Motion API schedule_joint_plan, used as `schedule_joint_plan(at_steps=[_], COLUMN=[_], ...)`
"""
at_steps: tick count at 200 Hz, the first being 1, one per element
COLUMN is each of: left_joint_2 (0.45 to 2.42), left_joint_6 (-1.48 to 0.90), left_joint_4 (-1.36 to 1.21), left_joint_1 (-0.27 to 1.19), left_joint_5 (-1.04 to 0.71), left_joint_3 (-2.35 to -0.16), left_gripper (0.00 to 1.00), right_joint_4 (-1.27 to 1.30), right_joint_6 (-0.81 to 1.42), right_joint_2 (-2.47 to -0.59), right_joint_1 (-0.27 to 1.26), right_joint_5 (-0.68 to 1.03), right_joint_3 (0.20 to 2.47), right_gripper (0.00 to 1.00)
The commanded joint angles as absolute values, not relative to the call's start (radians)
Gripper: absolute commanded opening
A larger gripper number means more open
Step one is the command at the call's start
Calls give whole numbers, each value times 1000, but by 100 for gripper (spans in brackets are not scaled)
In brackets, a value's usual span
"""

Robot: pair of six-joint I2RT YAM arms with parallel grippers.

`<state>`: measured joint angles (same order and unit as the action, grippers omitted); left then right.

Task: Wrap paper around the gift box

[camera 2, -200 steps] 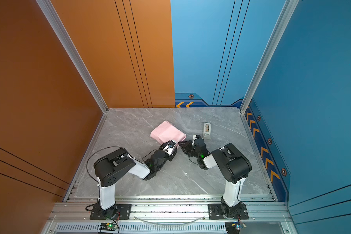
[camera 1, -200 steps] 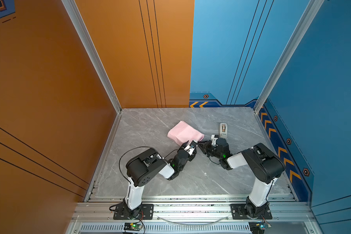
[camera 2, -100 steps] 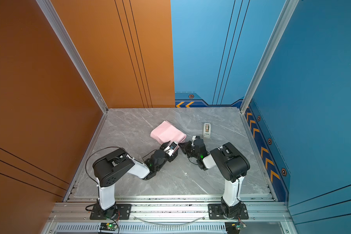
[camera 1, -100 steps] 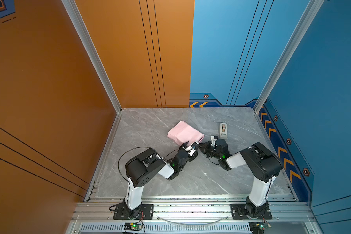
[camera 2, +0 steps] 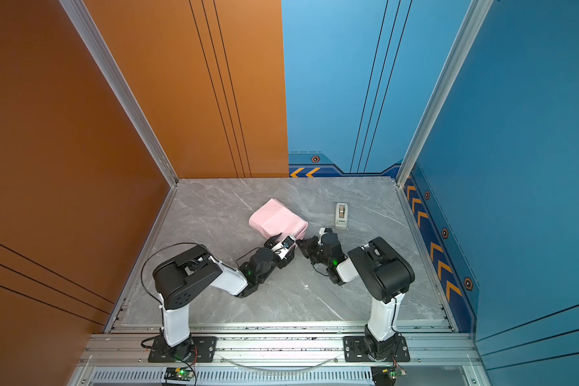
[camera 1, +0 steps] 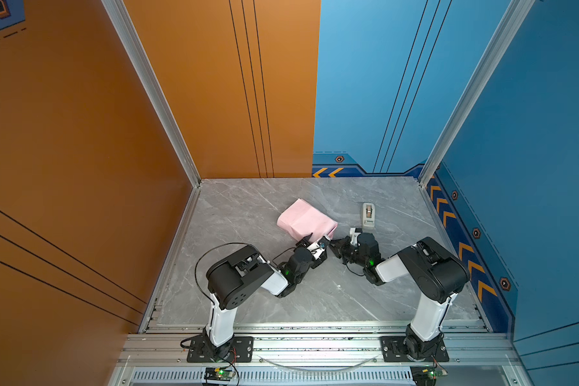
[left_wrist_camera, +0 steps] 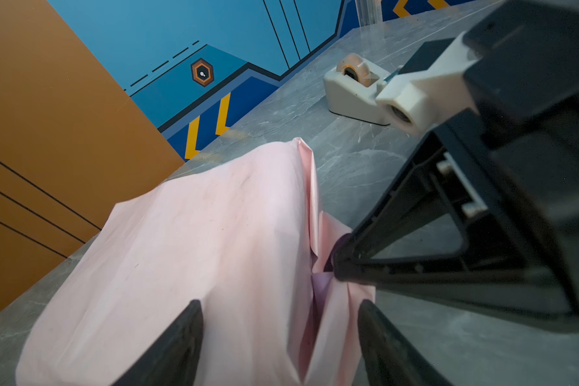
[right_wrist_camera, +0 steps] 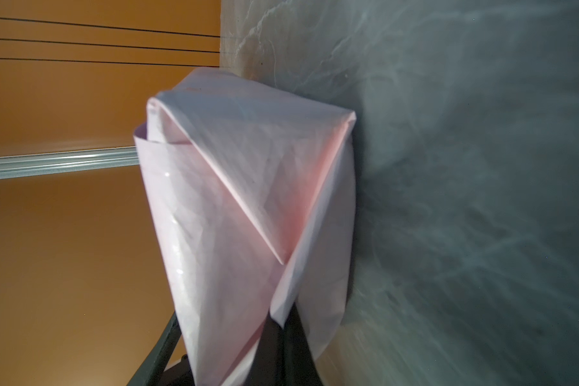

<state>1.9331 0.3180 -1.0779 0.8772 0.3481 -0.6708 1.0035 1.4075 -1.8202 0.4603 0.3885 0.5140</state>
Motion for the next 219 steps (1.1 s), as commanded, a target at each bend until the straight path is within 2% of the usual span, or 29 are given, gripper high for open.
schedule_joint_plan(at_steps=[1,44,47,58,139,156,162,191,219], left_joint_2=[1956,1871,1865,1838,1651,1623,1615,1603,1653], left_joint_6=[312,365,370,376,322,297,288,233,174], left_joint_4=[-831,-807,-803,-790,-678,-656,-643,-547,-332], left_joint_1=[923,922,922,918,869,849,841,806,776], left_joint_5=[270,287,288,287,156,132,116,75,67], left_joint_3=[-627,-633,-634,-639,-692,-715,-726,-809,-963], left_gripper=[77,85,90,92,90,88,82,75,62], right_joint_4=[982,973,973,973,1025,1031,1031,1029,1024], right_joint_6=[1394,1384,1384,1384,1393,1393,1393,1388,1387], right_joint_2=[-1762,-1762,-1762,-1762,-1814,-1819,-1820,-1820,-1818], right_joint_1=[471,471,471,470,474,475,476,476,477], right_joint_5=[376,383,383,382,388,383,382,382,380], right_joint_3=[474,485,485,479,470,468,467,468,463], right_gripper=[0,0,0,0,0,0,0,0,0])
